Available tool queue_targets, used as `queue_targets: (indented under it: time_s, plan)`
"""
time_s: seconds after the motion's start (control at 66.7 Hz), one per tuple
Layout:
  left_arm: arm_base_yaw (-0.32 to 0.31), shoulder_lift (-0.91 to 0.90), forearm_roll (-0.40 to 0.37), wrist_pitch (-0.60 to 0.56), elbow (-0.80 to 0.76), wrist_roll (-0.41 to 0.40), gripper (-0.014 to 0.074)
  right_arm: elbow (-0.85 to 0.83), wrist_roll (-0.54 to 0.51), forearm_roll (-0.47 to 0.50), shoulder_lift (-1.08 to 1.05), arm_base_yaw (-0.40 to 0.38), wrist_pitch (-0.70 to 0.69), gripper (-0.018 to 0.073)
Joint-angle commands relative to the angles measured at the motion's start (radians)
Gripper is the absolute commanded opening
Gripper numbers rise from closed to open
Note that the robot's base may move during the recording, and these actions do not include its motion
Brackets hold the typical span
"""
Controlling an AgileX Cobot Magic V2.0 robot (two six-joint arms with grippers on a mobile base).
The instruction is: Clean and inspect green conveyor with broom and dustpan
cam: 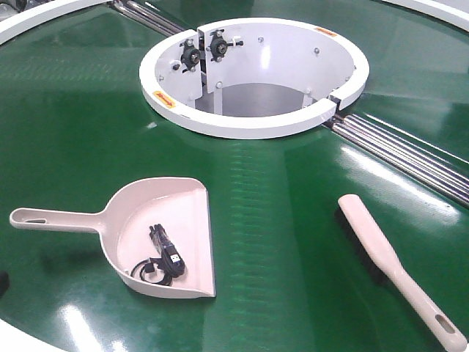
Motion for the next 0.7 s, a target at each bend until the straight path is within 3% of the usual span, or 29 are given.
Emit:
queue_targets:
  time_s: [0.0,0.09,0.15,0.3,0.33,0.689]
  plan:
    - [-0.004,0.009,0.004,-0.134,0.0,-0.002,0.0509,0.009,-0.012,0.003,0.012,-0.004,-0.128,0.0538]
    - [-0.004,0.009,-0.004,-0.135,-0.001,-0.013,0.0469,0.023,-0.005,0.004,0.012,-0.004,-0.138,0.0499]
    - [-0.004,0.009,-0.004,-0.127,-0.001,-0.013,0.0379,0.023,0.006,0.004,0.012,-0.004,-0.139,0.0421]
    - [-0.004,0.009,-0.003,-0.124,-0.001,-0.011,-0.001,0.023,0.008,0.004,0.012,-0.004,-0.123,0.0024]
    - [-0.004,0.009,-0.003,-0.124,-0.001,-0.011,-0.0009,0.023,0.008,0.007,0.012,-0.004,-0.122,-0.0017]
    - [-0.004,0.009,-0.003,-0.124,-0.001,-0.011,-0.0008,0.023,0.008,0.019,0.012,-0.004,-0.115,-0.001]
